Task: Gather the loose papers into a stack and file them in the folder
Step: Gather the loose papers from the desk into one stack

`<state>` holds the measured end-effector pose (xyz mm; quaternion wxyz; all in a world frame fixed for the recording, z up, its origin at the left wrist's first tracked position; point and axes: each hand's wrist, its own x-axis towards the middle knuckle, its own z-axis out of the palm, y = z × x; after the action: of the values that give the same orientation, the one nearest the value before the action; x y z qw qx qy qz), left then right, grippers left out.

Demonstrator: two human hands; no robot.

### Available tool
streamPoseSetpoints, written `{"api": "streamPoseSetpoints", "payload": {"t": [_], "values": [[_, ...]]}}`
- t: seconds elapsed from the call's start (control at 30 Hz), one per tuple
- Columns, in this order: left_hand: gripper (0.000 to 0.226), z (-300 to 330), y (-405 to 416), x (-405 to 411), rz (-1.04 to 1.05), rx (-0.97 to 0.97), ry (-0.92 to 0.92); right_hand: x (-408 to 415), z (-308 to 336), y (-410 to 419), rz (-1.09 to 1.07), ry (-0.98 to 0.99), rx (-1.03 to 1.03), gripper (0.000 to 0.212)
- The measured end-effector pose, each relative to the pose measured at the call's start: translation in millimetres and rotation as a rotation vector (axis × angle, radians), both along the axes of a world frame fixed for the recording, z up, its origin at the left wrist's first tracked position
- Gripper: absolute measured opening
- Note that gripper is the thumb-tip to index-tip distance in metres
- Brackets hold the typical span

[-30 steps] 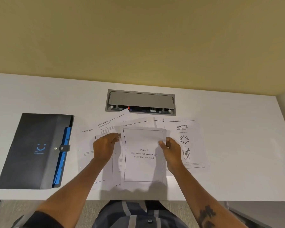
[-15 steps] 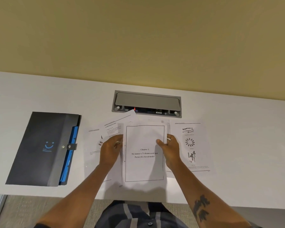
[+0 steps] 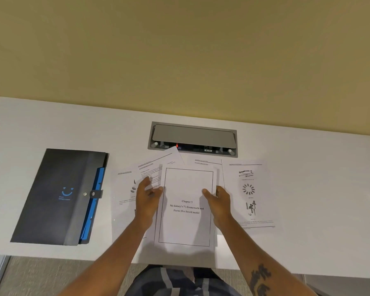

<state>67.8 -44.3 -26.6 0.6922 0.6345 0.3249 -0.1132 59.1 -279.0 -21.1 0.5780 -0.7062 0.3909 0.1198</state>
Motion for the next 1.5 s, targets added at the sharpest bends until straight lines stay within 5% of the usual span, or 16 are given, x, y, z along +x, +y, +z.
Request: {"api": "streamPoseSetpoints", "payload": {"t": [0.2,0.37,0.47,0.67,0.77,1.23,1.5], "values": [[0.066,4.0,-4.2,-0.4,-0.005,0.009,0.127,-8.1,-1.4,-0.4,0.048,0.068,0.017,0.018],[0.019,3.0,-3.5,-6.1,-0.149,0.057,0.238,-17.9,4.8,-1.9,0.096,0.069,0.029,0.010],[0.019,4.3,-3.0,-13.5,-0.243,0.095,0.295,-27.6,6.0,-0.7,0.123,0.066,0.058,0.011],[0.018,10.9,-4.3,-24.6,-0.313,0.214,0.220,-40.8,17.5,-0.1,0.266,0.040,0.071,0.021],[0.017,20.0,-3.9,-25.1,-0.286,0.106,0.171,-42.3,19.7,-2.4,0.269,0.002,0.097,0.022],[0.059,83.1,-38.4,-23.5,-0.157,0.121,-0.083,-38.3,71.3,-12.8,0.114,-0.277,0.126,0.032],[0.040,104.7,-65.8,-19.8,-0.056,0.060,-0.251,-34.5,87.0,-4.6,0.039,-0.429,0.169,0.046]]}}
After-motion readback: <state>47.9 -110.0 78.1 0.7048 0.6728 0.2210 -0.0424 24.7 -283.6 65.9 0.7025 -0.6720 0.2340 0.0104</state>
